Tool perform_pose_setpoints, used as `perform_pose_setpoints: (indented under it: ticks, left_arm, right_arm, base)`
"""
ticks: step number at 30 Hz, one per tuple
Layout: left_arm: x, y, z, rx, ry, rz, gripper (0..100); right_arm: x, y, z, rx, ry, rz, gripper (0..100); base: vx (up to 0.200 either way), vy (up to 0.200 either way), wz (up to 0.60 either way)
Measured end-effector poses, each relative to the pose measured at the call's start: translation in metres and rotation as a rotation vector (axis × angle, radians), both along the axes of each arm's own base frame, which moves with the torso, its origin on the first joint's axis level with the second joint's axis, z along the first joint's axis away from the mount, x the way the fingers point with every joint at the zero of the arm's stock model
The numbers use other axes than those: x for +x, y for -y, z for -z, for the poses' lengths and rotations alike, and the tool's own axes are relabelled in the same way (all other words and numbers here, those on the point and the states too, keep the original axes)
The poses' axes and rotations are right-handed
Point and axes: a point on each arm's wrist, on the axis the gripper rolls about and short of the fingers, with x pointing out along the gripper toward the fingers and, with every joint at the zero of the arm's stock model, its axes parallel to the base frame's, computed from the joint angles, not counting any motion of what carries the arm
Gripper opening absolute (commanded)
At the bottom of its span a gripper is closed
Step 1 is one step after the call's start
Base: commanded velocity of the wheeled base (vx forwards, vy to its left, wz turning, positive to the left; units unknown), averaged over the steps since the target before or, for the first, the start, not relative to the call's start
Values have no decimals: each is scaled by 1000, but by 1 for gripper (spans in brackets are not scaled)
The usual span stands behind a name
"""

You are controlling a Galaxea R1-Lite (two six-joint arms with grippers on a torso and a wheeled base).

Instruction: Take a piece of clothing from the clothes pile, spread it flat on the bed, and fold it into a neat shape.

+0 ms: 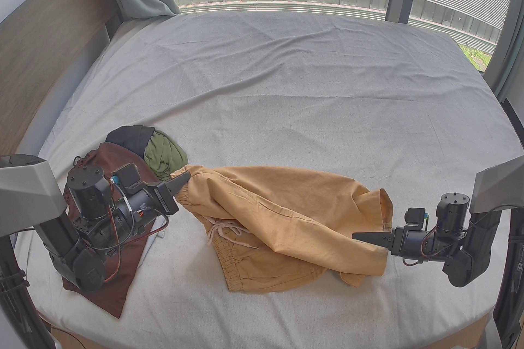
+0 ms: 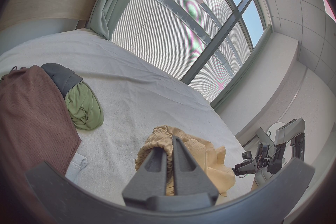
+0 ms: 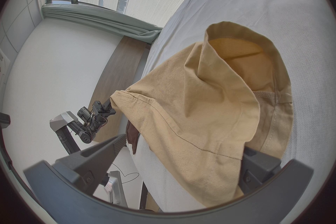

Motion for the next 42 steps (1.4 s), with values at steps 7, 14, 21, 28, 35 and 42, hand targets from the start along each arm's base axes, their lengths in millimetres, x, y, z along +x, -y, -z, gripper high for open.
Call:
perform_pose_setpoints:
  ticks: [7,14,21,28,35,42]
  left_arm:
    - [0,0,0,0,1,0,0]
    - [0,0,0,0,1,-1,0]
    - [1,0,-1,-1,3,0,0]
    - [5,-1,-5,-8,26,-6,0]
    - [7,-1,-17,-25,69,-9,0]
    - [7,-2,-31,-39,121,-4,0]
  right_arm:
    - [1,0,0,-3,7,-1,0]
    - [0,2,-5,-1,23,8,0]
    - [-1,4,-12,2,45,14,0]
    - [-5,4,-29,9,93,11,0]
    - [-15,-1,-49,20,151,-10,0]
    - [-26,-9,-71,37,217,-46,0]
  base:
    - [0,0,0]
    - [0,0,0]
    - [0,0,0]
    - [0,0,0]
    - [0,0,0]
    - [0,0,0]
